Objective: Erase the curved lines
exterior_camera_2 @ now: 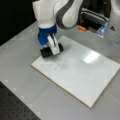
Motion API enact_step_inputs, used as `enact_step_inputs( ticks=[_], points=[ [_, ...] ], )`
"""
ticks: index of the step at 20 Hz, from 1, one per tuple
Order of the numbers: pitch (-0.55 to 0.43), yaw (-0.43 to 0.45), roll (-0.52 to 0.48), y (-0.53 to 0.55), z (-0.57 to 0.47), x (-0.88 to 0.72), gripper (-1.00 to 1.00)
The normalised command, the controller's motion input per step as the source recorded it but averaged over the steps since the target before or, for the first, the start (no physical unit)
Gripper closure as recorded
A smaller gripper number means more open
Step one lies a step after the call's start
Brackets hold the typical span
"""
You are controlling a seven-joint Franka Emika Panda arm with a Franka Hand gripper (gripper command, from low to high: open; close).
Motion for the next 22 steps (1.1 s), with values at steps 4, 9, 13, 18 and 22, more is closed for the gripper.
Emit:
enact_step_inputs(
  ticks=[4,9,13,18,22],
  points=[
    [-0.137,-0.041,0.043,0.01,-0.13,-0.19,1.00],
    [-0.149,-0.029,0.042,-0.05,-0.15,-0.27,1.00],
    [-0.165,-0.046,0.037,-0.07,-0.16,-0.27,1.00],
    [-0.186,-0.071,0.037,0.00,-0.18,-0.18,1.00],
    [-0.211,-0.114,0.024,0.13,-0.23,-0.10,1.00]
  ],
)
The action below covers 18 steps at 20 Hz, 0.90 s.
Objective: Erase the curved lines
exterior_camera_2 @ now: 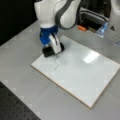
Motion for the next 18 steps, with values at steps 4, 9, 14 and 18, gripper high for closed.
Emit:
enact_step_inputs(
  ticks=[4,9,14,18],
  points=[
    [-0.219,-0.116,0.003,0.23,-0.27,-0.07,1.00],
    [-0.198,-0.089,0.001,0.22,-0.35,-0.10,1.00],
    [-0.163,-0.054,0.028,0.16,-0.38,-0.12,1.00],
    [-0.124,-0.040,0.049,0.19,-0.37,-0.07,1.00]
  ],
)
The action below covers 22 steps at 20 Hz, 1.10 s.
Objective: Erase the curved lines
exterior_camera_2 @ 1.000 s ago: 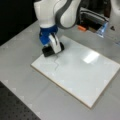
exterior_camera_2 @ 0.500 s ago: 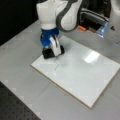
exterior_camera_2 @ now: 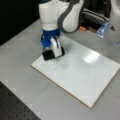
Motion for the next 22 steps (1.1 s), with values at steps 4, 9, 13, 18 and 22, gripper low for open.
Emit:
enact_step_inputs(
  ticks=[4,9,13,18,22],
  points=[
    [-0.100,-0.041,0.057,0.23,-0.37,0.00,1.00],
    [-0.089,-0.080,0.082,0.23,-0.39,0.06,1.00],
    [-0.066,-0.089,0.097,0.17,-0.41,0.11,1.00],
    [-0.054,-0.089,0.108,0.12,-0.44,0.17,1.00],
    [-0.033,-0.092,0.127,0.15,-0.46,0.24,1.00]
  ],
)
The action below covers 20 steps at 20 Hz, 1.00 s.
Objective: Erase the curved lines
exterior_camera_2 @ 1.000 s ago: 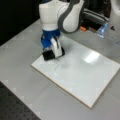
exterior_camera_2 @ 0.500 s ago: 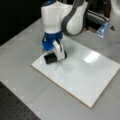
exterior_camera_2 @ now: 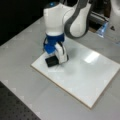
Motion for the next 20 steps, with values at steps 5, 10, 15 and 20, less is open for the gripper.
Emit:
enact_step_inputs(
  ticks=[5,10,15,20],
  points=[
    [-0.008,-0.125,0.146,0.20,-0.48,0.28,1.00],
    [0.010,-0.158,0.157,0.15,-0.50,0.28,1.00],
    [0.029,-0.135,0.160,0.06,-0.51,0.28,1.00],
    [0.034,-0.089,0.194,0.08,-0.53,0.33,1.00]
  ],
)
